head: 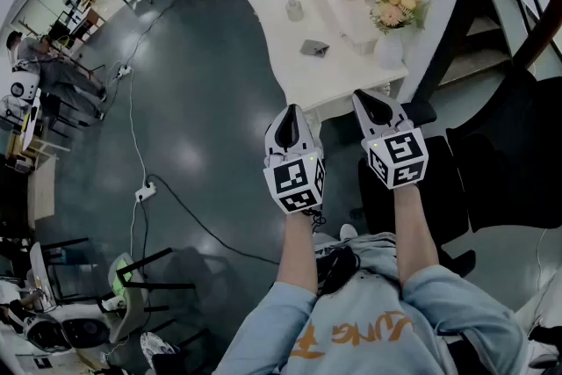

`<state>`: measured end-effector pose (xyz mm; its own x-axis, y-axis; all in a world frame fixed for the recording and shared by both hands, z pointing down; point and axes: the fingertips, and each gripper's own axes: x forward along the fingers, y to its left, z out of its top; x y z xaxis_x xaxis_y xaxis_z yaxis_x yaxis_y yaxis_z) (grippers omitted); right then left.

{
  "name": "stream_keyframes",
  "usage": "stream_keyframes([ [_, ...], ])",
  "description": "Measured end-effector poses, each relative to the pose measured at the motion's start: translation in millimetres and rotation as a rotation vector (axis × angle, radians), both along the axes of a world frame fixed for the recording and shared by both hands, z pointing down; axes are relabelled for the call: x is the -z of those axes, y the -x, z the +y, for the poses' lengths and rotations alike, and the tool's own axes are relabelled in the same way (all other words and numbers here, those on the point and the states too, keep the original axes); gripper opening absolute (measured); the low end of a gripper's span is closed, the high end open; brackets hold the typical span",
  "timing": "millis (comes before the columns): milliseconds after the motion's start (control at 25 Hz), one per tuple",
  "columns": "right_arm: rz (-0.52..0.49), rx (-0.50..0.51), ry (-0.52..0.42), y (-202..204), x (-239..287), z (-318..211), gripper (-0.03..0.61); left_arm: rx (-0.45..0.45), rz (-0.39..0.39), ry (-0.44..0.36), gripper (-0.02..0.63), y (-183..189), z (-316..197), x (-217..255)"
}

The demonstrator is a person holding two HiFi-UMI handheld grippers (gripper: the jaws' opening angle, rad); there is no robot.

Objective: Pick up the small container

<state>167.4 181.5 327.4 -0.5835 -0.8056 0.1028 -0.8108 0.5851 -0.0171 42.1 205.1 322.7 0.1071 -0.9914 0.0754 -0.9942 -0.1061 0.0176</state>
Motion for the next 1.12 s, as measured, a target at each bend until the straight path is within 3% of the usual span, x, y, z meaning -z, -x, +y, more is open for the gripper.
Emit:
stream_keyframes([
  [160,-0.001,0.016,-0.006,6,-2,-2,0.031,0.001,0.006,0.009,0.018,3,-2,-6],
  [320,-0.067,0.031,-0.032,8,10,-4,0.031,0.011,0.011,0.01,0.018,9,-5,-5],
  [1120,-0.052,0.04,-0.085,23,38,-33,0.032,0.053,-0.001,-0.066,0.018,32,-21,35],
])
